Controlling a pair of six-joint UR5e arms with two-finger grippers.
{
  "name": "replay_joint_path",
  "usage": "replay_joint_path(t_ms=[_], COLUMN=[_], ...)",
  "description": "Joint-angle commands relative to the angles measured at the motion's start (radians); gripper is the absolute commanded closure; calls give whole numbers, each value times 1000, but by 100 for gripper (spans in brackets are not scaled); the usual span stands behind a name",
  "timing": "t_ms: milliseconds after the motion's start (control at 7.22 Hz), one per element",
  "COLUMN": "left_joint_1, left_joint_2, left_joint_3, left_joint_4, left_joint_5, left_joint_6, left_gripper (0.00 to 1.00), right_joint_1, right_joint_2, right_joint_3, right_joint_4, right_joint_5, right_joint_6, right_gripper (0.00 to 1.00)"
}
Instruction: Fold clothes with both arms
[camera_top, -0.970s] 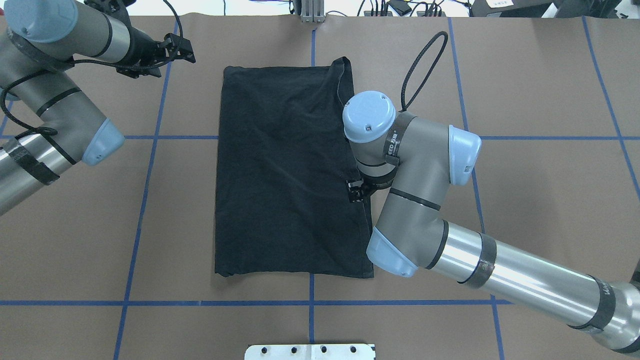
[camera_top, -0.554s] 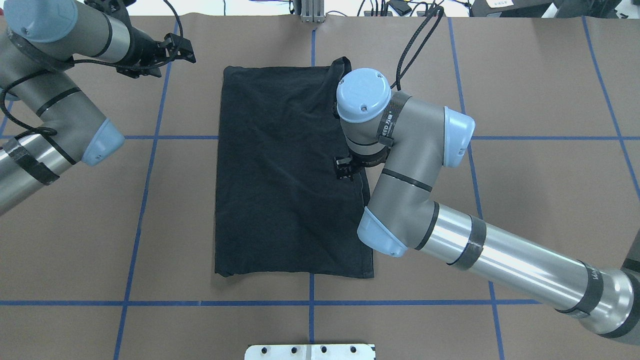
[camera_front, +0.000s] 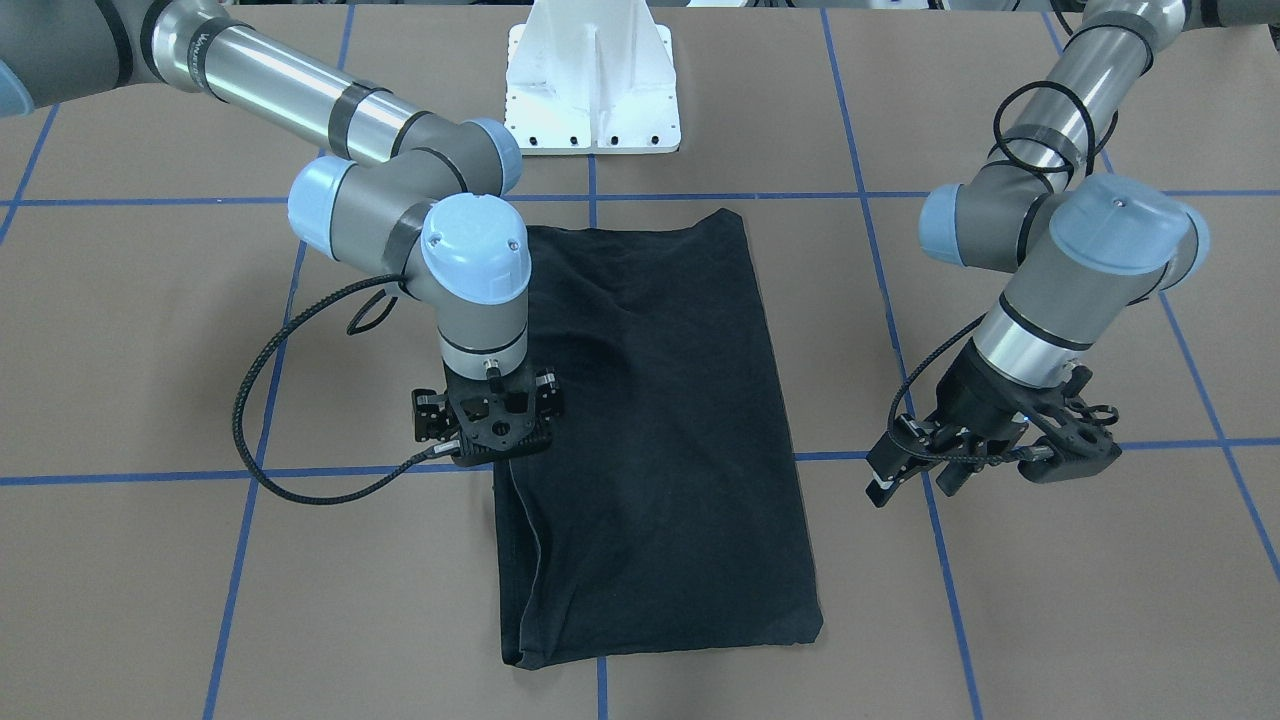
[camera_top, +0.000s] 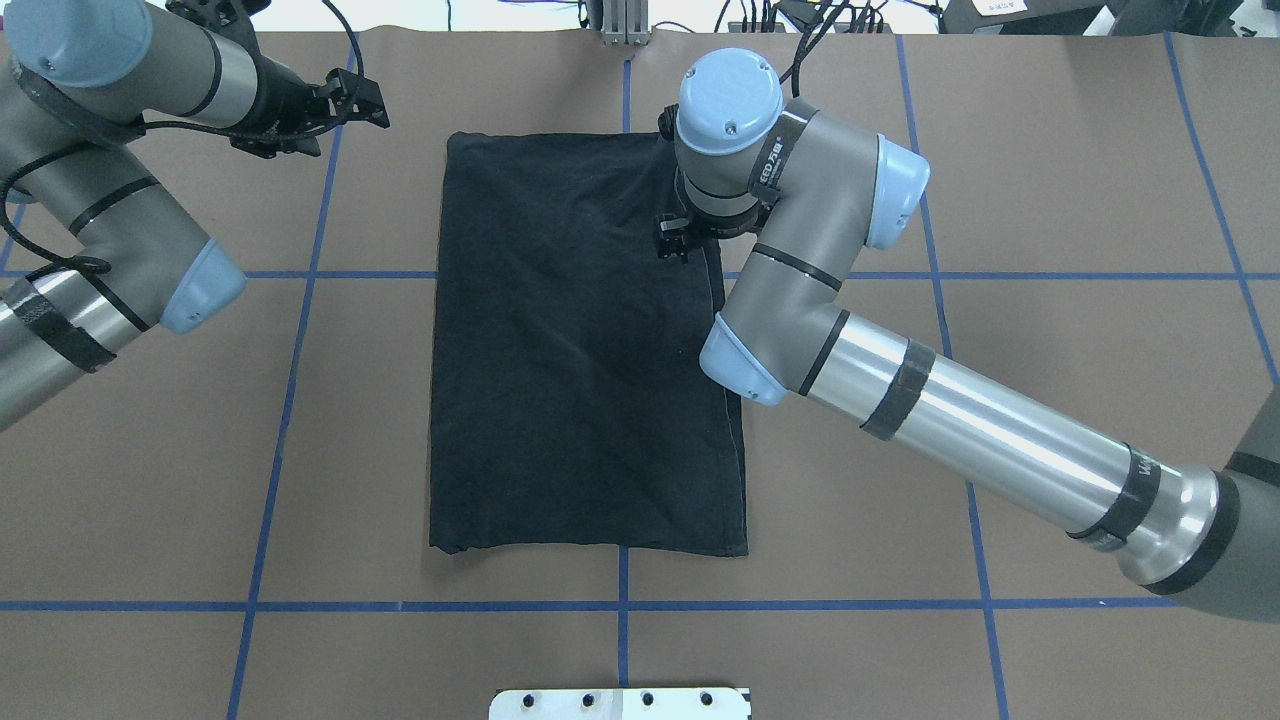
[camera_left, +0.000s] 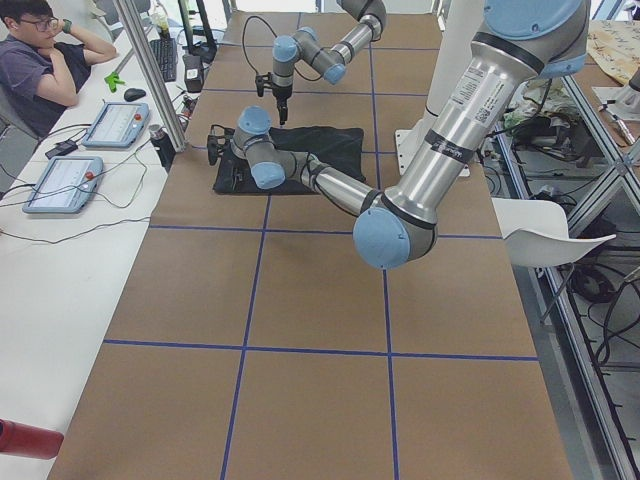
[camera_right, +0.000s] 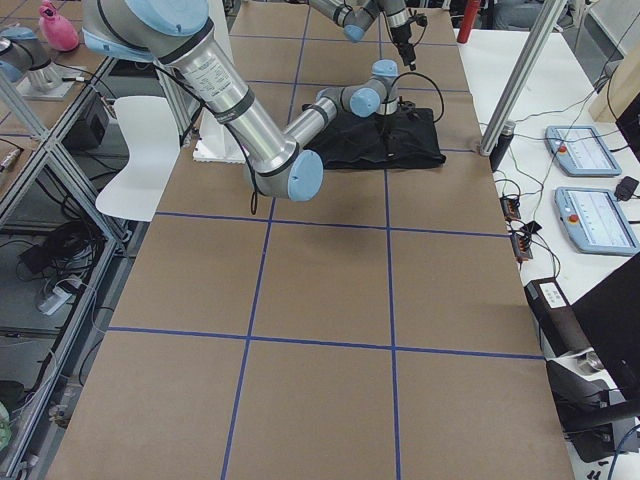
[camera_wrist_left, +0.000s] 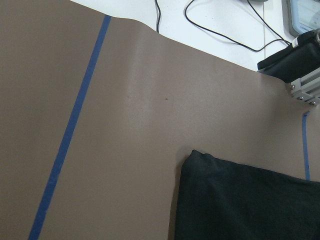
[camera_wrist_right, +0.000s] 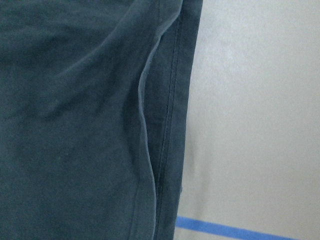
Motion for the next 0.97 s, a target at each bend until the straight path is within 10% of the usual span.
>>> replay_joint_path(t_ms=[0,831], left_joint_1=[0,0], left_joint_2=[0,-4], left_joint_3=[-1,-1], left_joint_4=[0,0], left_joint_5=[0,0], left_joint_6=[0,0], left_gripper=[0,0], right_joint_1=[25,-1], right_joint_2=[66,137], right_joint_3=[-143,-340], right_joint_4=[144,204], right_joint_5=[-22,-66], right_joint_6=[8,18], right_gripper=[0,0])
